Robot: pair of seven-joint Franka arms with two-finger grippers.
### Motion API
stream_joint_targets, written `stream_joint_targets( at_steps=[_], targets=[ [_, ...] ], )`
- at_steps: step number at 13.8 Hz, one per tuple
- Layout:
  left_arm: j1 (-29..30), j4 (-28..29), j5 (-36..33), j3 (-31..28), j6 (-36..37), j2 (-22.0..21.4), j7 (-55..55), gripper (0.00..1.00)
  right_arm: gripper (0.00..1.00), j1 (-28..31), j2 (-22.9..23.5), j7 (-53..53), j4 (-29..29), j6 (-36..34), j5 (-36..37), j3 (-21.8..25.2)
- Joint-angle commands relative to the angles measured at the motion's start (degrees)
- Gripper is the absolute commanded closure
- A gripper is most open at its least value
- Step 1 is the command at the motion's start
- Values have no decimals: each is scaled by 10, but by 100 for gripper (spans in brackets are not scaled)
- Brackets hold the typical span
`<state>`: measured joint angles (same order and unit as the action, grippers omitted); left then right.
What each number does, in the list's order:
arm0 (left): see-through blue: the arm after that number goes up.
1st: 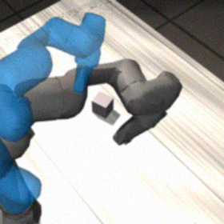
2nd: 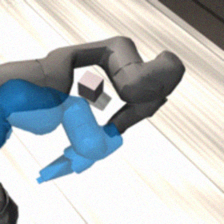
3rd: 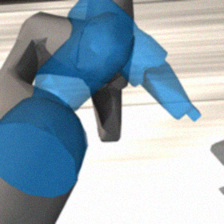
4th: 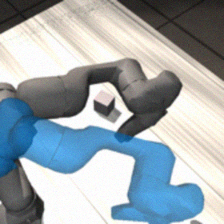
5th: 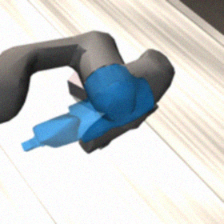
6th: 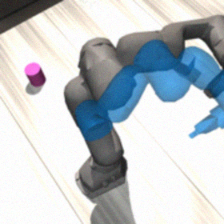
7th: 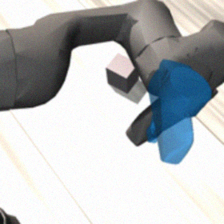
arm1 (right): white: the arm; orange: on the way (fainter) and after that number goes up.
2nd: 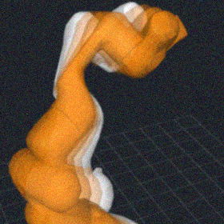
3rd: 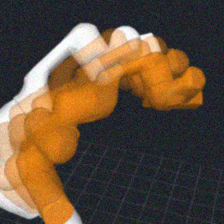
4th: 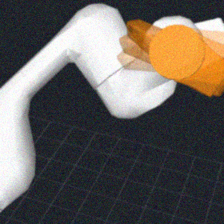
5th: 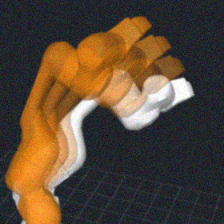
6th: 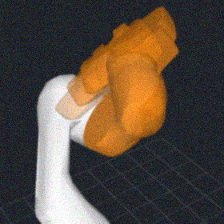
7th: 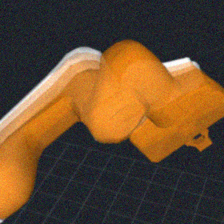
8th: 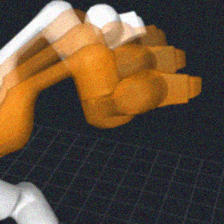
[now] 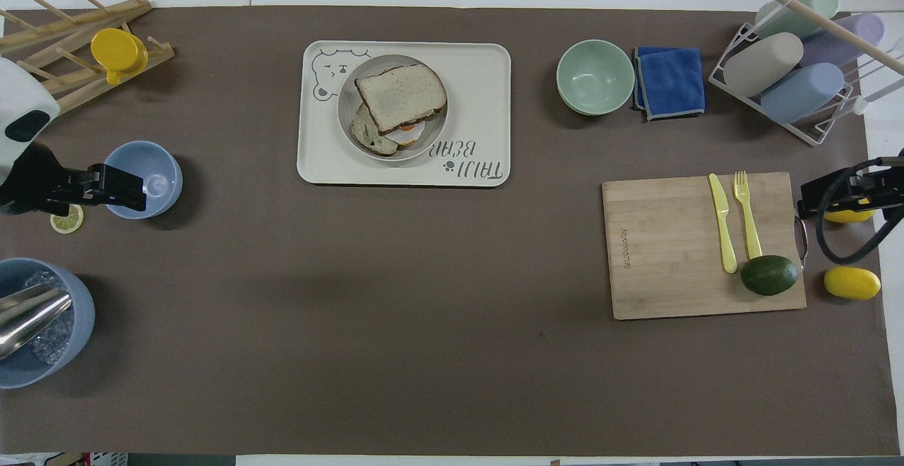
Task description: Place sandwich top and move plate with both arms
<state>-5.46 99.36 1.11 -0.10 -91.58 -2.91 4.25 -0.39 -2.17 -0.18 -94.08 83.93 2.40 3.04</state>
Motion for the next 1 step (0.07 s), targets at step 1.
stream_joint_targets(
  at_steps=[1],
  targets=[
    [11, 8, 15, 5, -13, -8, -7, 0, 0, 3, -7, -10, -5, 3, -18, -1]
  ],
)
